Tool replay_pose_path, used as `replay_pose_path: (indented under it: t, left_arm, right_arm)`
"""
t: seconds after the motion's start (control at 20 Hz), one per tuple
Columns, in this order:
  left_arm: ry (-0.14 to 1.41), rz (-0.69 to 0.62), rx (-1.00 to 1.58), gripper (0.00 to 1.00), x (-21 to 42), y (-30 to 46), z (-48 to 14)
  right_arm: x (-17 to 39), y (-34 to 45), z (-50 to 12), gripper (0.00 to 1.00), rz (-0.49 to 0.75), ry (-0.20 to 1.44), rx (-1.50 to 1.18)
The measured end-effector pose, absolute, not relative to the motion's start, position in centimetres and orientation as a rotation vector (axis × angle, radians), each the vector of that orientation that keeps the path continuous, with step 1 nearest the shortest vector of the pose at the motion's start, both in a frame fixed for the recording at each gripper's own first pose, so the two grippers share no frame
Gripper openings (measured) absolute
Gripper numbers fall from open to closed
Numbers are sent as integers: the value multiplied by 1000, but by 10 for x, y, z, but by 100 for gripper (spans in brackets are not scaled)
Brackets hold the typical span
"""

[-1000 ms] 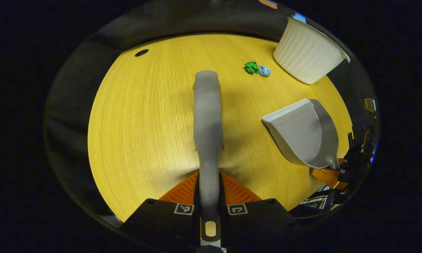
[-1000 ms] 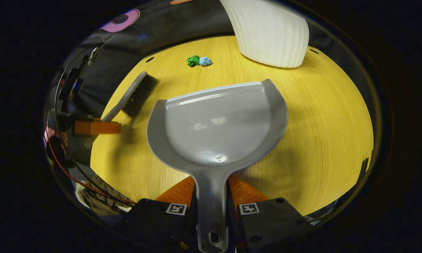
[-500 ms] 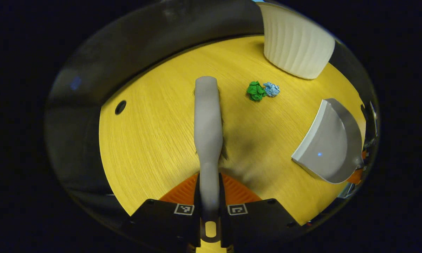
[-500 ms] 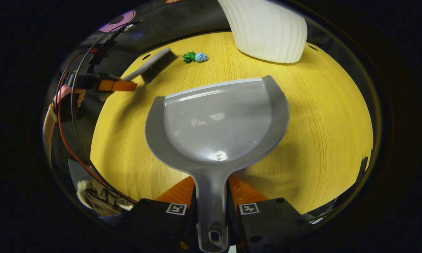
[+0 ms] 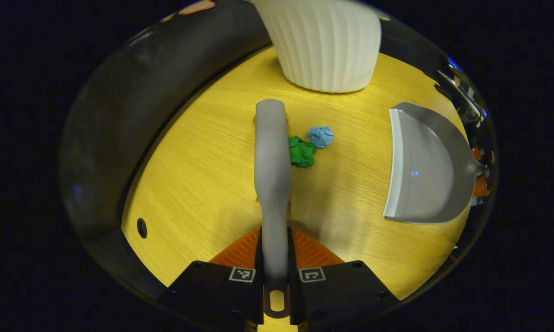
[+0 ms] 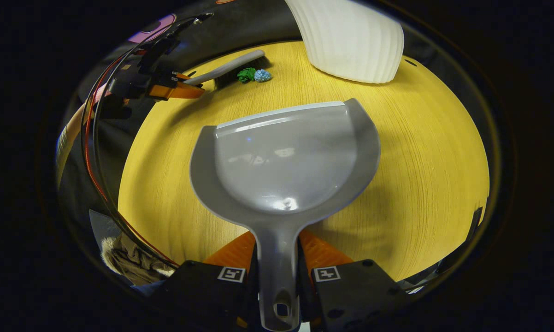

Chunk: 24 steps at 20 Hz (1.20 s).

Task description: Pick up the small broom and dustpan from the desktop, sweep the trash into the dustpan with the broom, and then empty the trash into the garbage bin.

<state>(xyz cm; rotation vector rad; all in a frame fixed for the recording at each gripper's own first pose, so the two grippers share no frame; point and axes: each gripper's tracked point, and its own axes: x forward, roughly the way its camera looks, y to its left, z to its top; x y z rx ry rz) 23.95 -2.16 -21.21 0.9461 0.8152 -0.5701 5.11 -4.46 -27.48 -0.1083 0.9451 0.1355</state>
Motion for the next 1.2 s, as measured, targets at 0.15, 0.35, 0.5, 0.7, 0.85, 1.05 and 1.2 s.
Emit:
replay_pose_path:
  t: [0.15,0.35,0.5,0.7,0.85,1.05,1.2]
  left_arm:
    - [838,-707,976,20,217,-42,-221]
    - [876,-849,1050,20,187,-58,-233]
    - [894,-908,1082,20,174,-67,-236]
    - [912,-972,1080,20,158,-75,-239]
    - [914,-978,1084,20,152,-73,-237]
    - [875,-1001,1139,20,145,-70,-235]
    - [884,-955,1130,20,146,-65,-237]
  right_arm:
    - [52,-44,-275,40,132,943,-105]
    - [53,-45,-275,40,125,938,-107]
    - [52,-45,-275,40,121,937,-105]
    - [52,-44,-274,40,118,935,-104]
    - [52,-44,-274,40,119,936,-104]
    - [51,-44,-274,40,120,941,-102]
    - [50,-44,-274,40,124,946,-101]
